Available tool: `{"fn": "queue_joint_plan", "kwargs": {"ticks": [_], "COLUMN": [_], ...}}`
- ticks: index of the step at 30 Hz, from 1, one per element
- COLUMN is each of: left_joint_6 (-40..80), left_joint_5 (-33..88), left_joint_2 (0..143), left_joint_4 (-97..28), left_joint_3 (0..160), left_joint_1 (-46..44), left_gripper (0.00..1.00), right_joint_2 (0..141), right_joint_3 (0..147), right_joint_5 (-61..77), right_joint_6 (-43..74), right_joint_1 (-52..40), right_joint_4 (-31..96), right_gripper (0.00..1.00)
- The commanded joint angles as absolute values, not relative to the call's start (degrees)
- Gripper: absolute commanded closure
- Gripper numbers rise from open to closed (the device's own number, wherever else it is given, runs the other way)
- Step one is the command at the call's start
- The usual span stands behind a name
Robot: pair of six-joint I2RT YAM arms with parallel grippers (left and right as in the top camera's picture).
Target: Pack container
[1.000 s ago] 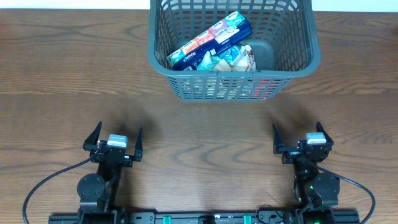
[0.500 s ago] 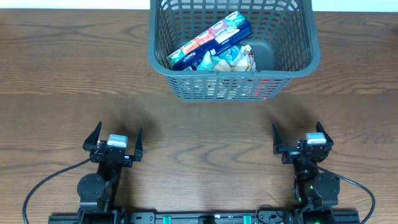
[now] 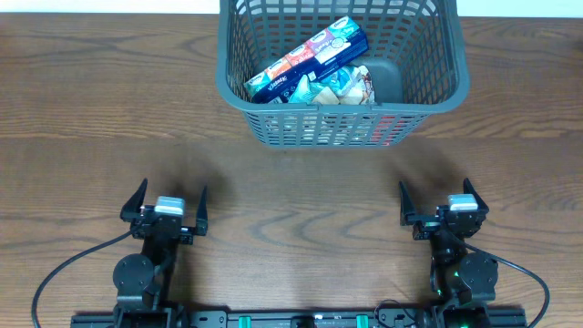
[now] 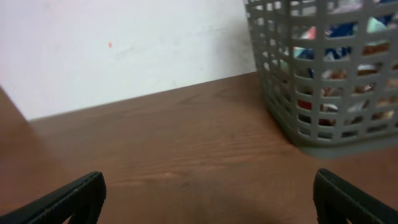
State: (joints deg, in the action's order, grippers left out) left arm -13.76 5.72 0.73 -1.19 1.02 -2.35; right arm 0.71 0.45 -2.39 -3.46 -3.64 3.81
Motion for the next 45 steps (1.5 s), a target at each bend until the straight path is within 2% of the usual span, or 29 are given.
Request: {"fn": "queue_joint_plan", "kwargs": {"ticks": [1,3,45], "left_joint_6": [-2.6,2.5,2.5], "left_joint_5": [-0.8,-4.4,-4.8], "left_joint_2": [0.2,0.2,0.3], "left_joint_4": [-3.6,-3.8,-3.8], "left_joint_3": [0.2,0.2,0.2], "left_joint_1": [-2.0,-2.0,-2.0], "left_gripper": [0.01,0.01,0.01], "right_joint_2": [0.4,0.4,0.4], "right_joint_3": [0.3,0.3,0.3], "right_joint_5": [-3.0,-3.0,-3.0], "right_joint_6": [-2.6,-2.6,-2.6], "right_joint_1": [-4.5,-4.5,-4.5], "right_joint_4": [4.1,4.1,4.1], "right_gripper": [0.01,0.01,0.01]}}
